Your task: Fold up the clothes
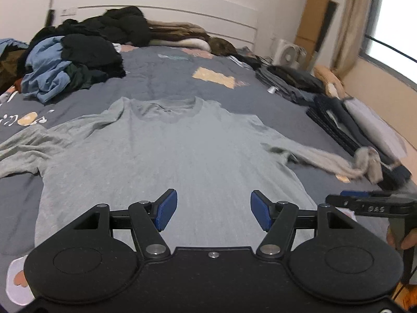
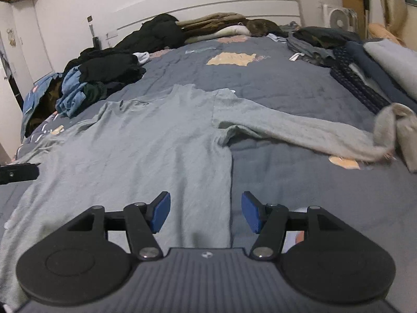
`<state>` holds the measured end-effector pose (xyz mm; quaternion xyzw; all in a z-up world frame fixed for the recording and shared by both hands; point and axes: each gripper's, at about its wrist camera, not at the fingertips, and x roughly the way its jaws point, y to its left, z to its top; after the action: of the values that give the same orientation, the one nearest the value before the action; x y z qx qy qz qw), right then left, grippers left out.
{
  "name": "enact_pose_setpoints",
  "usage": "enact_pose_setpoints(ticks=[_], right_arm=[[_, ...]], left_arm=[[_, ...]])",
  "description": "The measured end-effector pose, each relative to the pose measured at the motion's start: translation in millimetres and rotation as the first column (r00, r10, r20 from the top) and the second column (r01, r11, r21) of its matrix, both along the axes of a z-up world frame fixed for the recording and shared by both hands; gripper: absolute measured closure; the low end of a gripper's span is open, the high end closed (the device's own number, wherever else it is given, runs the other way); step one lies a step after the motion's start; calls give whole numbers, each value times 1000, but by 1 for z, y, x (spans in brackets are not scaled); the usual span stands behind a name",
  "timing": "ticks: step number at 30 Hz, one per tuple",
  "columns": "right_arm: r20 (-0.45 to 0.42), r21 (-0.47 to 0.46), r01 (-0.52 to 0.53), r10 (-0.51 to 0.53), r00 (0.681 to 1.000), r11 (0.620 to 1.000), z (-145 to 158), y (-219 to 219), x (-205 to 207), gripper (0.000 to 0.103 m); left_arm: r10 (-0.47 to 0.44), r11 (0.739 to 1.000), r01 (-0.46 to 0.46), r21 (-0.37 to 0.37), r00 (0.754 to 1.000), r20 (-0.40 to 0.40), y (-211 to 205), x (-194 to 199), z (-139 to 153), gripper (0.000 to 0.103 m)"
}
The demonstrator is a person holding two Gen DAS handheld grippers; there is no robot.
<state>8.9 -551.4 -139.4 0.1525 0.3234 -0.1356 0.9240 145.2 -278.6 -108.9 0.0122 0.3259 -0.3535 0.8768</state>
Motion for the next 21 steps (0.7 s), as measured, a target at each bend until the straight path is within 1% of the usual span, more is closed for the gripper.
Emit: enact_pose_setpoints(ticks=[3, 7, 11, 14, 16, 18, 19, 21], right_arm=[[-45, 30, 12, -11, 999, 999, -10, -21, 25, 44], [-57, 89, 30, -25, 998, 996, -21, -46, 58, 44], [-85, 78, 35, -28, 996, 996, -36, -58, 85, 45], [-75, 122, 44, -35, 997, 991, -44, -62, 96, 50], [-68, 141, 47, -38, 997, 989, -47, -65, 102, 67], [-74, 174, 62, -50, 996, 983, -50, -68, 105, 98], [-67, 182, 66, -55, 996, 981, -49, -68, 104, 100], [-54, 198, 76, -66, 996, 977, -47, -70, 100, 101]], left_arm=[[2, 1000, -2, 2, 1000, -5, -13, 7, -7, 41], [-18, 999, 18, 41, 1000, -12, -25, 11, -18, 41], [-8, 998, 10, 65, 1000, -30, -25, 17, -27, 41], [1, 998, 2, 58, 999, -43, -24, 20, -26, 41], [7, 999, -4, 54, 999, -51, -23, 21, -26, 41], [13, 999, -10, 49, 998, -60, -22, 23, -26, 40], [16, 999, -13, 47, 998, -64, -22, 23, -26, 40], [21, 999, -18, 42, 997, -72, -21, 25, -25, 40]])
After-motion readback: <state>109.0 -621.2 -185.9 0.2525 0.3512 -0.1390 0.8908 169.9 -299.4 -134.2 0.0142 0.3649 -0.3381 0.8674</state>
